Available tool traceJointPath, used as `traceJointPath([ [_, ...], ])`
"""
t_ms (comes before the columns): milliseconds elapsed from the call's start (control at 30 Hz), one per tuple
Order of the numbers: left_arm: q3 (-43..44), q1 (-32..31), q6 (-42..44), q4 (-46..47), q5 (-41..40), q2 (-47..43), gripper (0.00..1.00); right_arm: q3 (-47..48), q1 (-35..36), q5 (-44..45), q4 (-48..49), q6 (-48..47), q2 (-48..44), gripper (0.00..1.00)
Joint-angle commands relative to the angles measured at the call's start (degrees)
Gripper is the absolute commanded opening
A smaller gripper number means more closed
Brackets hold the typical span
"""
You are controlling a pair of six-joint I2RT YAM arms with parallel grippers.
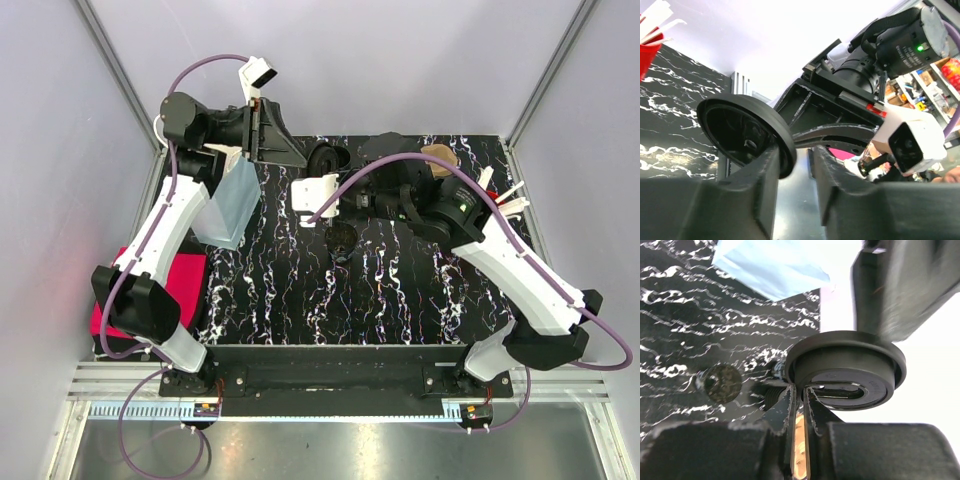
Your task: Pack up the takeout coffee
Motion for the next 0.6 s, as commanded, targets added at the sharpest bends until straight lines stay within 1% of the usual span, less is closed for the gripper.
traceJointPath([
  [0, 2.2, 2.3, -0.8, 4.9, 5.3, -2.3, 0.5, 1.1, 0.0, 1.5, -5.3, 1.6, -2.0, 0.0],
  [33, 2.2, 2.8, -1.2, 5.8, 5.0, -2.2, 0.57, 0.9, 0.0, 1.5, -6.1, 1.5, -2.3, 0.0],
  [67, 2.2, 3.5, -2.2, 7.4, 4.8, -2.1, 0.6, 0.5, 0.1, 1.7, -6.8, 1.4, -2.6, 0.0],
  [100, 2.5, 4.8, -2.6, 8.1, 4.5, -1.8, 0.66, 0.0, 0.0, 1.9, -8.0, 1.3, -3.3, 0.0],
  [133, 2.7, 5.4, -2.7, 8.4, 4.4, -1.5, 0.67, -0.8, 0.0, 2.2, -8.5, 1.4, -3.5, 0.0],
  [167, 2.8, 6.0, -2.7, 9.1, 4.1, -1.4, 0.73, -1.3, -0.3, 2.8, -9.1, 1.6, -4.0, 0.0],
  [200, 2.8, 7.0, -2.7, 9.5, 4.0, -0.9, 0.75, -1.7, -0.6, 3.0, -10.1, 1.7, -4.7, 0.0],
  [233, 2.6, 7.3, -2.7, 9.9, 4.1, -0.8, 0.79, -2.3, -0.9, 3.0, -10.8, 1.9, -4.9, 0.0],
  [300, 2.2, 7.8, -3.3, 11.7, 4.0, -0.3, 0.94, -2.5, -2.2, 3.1, -13.5, 2.1, -5.1, 0.0],
  [333, 2.0, 7.8, -3.9, 12.9, 4.1, 0.2, 0.99, -2.9, -2.6, 3.2, -14.3, 2.3, -5.2, 0.0],
  [367, 1.2, 7.9, -5.5, 16.0, 4.0, 0.5, 0.99, -3.0, -3.0, 2.6, -16.2, 2.7, -5.2, 0.0],
  [433, 0.2, 7.8, -7.0, 19.1, 3.5, 1.6, 0.99, -2.4, -5.3, 0.9, -18.5, 3.7, -4.9, 0.0],
  [533, -1.6, 7.9, -7.7, 23.1, 2.3, 3.4, 0.99, -0.4, -9.6, -6.9, -25.0, 5.3, -3.2, 0.0],
  [567, -2.0, 7.8, -8.0, 24.0, 1.7, 4.0, 0.99, 0.1, -10.7, -8.2, -29.1, 5.6, -1.8, 0.0],
])
